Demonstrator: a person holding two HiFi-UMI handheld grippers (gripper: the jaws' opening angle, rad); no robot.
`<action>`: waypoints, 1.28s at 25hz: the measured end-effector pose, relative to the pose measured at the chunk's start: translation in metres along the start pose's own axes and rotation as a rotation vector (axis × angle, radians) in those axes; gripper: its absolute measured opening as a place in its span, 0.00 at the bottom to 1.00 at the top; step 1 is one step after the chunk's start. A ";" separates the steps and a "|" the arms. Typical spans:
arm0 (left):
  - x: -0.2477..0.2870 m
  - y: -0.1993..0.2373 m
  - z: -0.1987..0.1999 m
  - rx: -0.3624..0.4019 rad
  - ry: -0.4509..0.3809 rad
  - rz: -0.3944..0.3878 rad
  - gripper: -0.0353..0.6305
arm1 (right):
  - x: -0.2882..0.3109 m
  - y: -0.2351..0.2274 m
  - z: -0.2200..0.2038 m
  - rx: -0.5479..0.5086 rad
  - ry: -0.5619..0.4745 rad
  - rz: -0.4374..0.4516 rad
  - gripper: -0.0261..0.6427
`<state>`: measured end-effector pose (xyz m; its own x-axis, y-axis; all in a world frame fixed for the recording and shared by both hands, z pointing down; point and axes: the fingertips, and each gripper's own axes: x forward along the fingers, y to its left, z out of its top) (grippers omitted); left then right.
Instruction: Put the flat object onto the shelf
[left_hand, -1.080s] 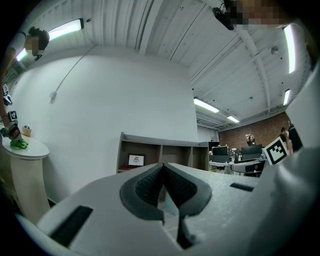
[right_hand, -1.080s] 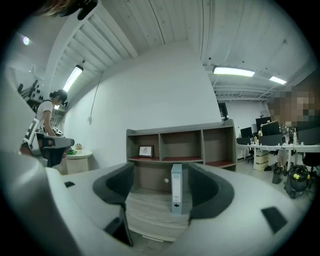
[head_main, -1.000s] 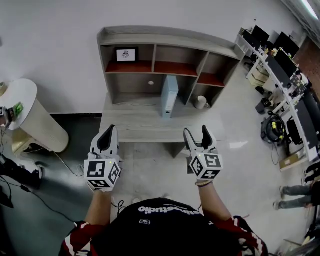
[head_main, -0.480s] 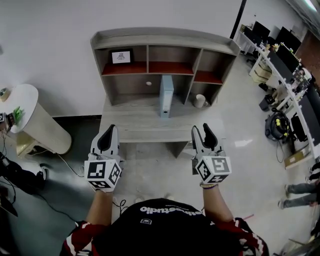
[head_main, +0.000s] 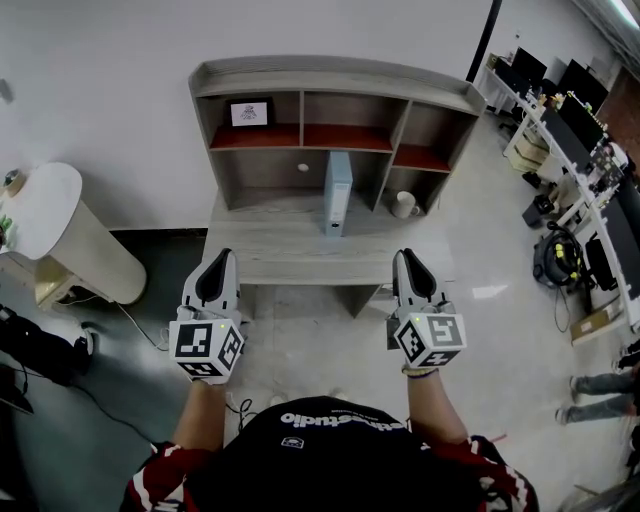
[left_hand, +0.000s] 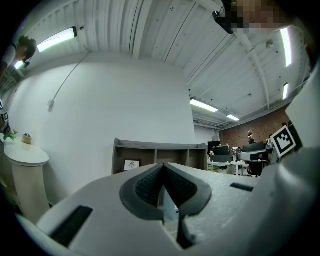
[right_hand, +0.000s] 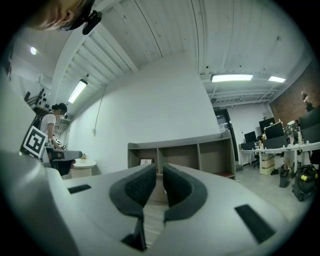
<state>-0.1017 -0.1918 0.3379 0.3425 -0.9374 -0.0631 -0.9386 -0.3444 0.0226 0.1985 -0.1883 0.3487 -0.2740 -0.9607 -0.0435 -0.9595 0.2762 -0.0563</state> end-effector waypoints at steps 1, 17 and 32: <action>-0.001 0.001 0.000 -0.001 0.000 0.002 0.06 | 0.001 0.000 0.000 -0.001 -0.001 -0.001 0.10; -0.001 -0.002 -0.001 0.002 0.004 -0.013 0.06 | 0.000 0.003 -0.005 -0.030 0.019 -0.022 0.05; 0.002 -0.005 -0.002 0.008 0.006 -0.026 0.06 | 0.003 0.002 -0.008 -0.032 0.044 -0.018 0.04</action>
<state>-0.0961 -0.1925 0.3393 0.3673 -0.9283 -0.0571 -0.9295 -0.3686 0.0128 0.1947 -0.1907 0.3567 -0.2583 -0.9661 0.0011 -0.9658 0.2582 -0.0247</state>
